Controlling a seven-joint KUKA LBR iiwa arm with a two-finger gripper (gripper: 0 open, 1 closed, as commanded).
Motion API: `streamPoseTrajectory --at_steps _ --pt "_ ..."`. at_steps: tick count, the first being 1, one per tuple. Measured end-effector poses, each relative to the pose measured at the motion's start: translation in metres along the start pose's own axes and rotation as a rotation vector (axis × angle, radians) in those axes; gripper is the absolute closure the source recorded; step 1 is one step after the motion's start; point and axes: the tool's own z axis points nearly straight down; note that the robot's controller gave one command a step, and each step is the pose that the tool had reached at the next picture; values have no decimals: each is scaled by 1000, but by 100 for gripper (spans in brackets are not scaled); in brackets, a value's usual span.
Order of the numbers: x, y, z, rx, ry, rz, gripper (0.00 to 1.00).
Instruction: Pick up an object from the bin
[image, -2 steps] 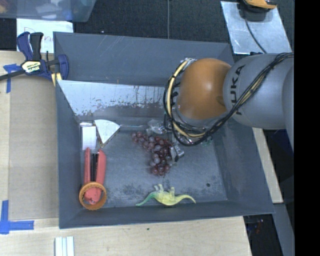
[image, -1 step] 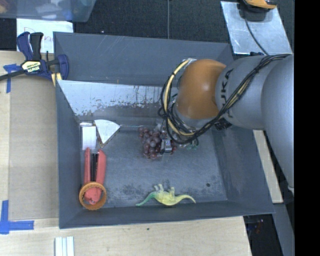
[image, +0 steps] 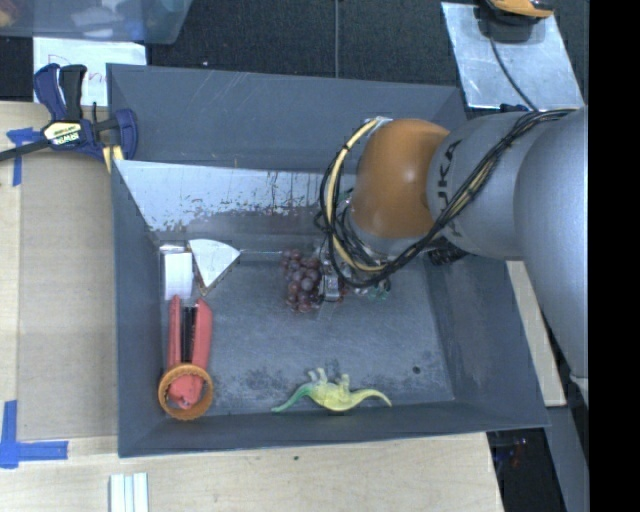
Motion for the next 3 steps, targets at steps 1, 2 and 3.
streamPoseTrajectory --at_steps 1,2,3 --pt "1 -1 -17 1 -2 -1 100" --pt "1 -1 -42 2 0 -2 100" --pt "2 -1 -73 3 6 -2 100"
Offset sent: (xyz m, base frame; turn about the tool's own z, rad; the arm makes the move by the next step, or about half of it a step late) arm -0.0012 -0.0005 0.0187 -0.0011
